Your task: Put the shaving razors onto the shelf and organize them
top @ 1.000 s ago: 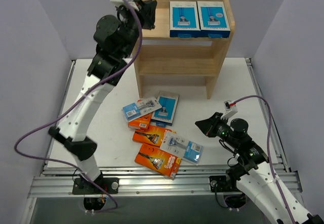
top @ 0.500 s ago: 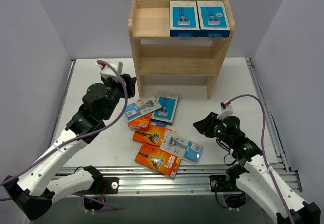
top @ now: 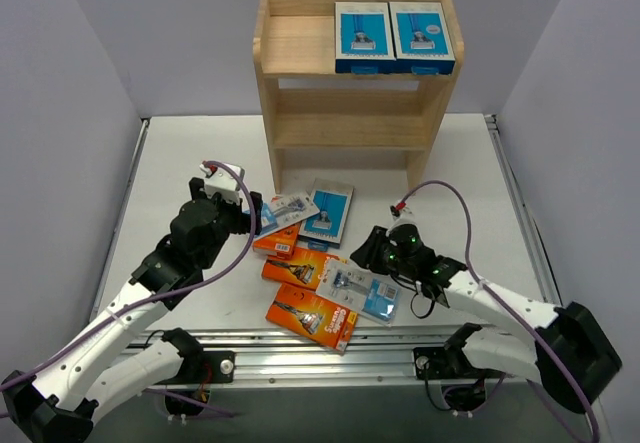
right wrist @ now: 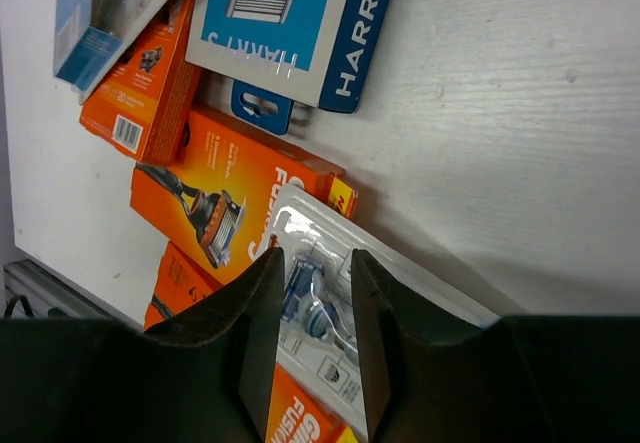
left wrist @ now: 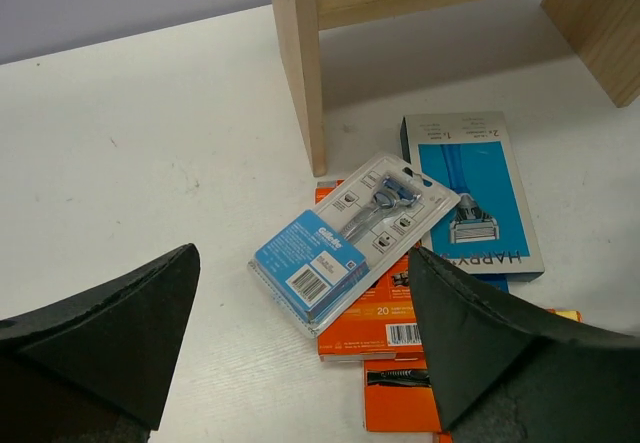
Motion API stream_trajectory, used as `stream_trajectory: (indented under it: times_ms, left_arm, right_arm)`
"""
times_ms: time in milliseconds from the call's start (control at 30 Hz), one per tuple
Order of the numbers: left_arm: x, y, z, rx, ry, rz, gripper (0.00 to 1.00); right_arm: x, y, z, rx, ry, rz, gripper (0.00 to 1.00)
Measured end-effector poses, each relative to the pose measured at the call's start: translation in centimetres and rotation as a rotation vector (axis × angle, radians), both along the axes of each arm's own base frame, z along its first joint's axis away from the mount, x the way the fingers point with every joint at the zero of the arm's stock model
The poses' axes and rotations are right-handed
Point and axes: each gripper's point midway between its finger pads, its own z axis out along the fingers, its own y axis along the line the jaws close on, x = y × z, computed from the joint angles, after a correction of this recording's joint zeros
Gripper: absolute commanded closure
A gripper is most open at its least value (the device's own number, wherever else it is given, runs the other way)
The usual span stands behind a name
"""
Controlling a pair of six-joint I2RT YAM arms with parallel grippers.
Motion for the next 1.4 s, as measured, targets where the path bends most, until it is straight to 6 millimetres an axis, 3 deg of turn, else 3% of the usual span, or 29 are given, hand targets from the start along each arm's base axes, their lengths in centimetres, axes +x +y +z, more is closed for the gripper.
stream_trajectory:
  times_ms: [67, 133, 233, 433, 533, 600, 767, 1000, 1233, 1400]
  left_arm:
    - [0.0, 0.0, 0.2, -0.005, -0.006, -0.001, 0.05]
    - [0.0, -0.1, 0.2, -0.006, -0.006, -0.006, 0.2]
    - [-0.1, -0.1, 0.3, 0.001, -0.01, -0.011, 0.23]
    - [-0.2, 0.0, 0.5, 0.006, -0.02, -0.015, 0.07]
    - [-0.1, 0.0, 0.6, 0.006, -0.022, -0.011, 0.01]
    - [-0.1, 0.1, 0.6, 0.006, -0.024, -0.005, 0.06]
    - [-0.1, 0.1, 0.7, 0.007, -0.027, -0.003, 0.06]
    - [0.0, 0.2, 0.6, 0.009, -0.028, 0.003, 0.06]
    - [0.1, 0.7, 0.7, 0.013, -0.033, 0.028, 0.06]
    - [0.2, 0.9, 0.2, 0.023, -0.029, 0.041, 0.06]
  right_arm:
    - [0.3, 1.2, -1.0, -0.012, 0.019, 0.011, 0.77]
    - [0.8, 1.9, -2.2, -0.024, 0.041, 0.005, 0.77]
    - [1.7, 2.7, -2.9, -0.045, 0.052, -0.002, 0.77]
    - [4.7, 4.8, -1.0, -0.016, -0.005, -0.013, 0.77]
    - [5.6, 5.6, -1.0, -0.007, -0.015, -0.012, 0.76]
    - [5.7, 5.8, -1.7, -0.014, -0.004, -0.01, 0.77]
    - [5.3, 6.1, -3.5, -0.041, 0.038, 0.007, 0.76]
    - [5.2, 6.9, -3.6, -0.03, 0.034, 0.025, 0.73]
    - [4.6, 7.8, -5.8, -0.042, 0.073, 0.042, 0.62]
    - [4.8, 8.3, -5.8, -0.024, 0.066, 0.039, 0.59]
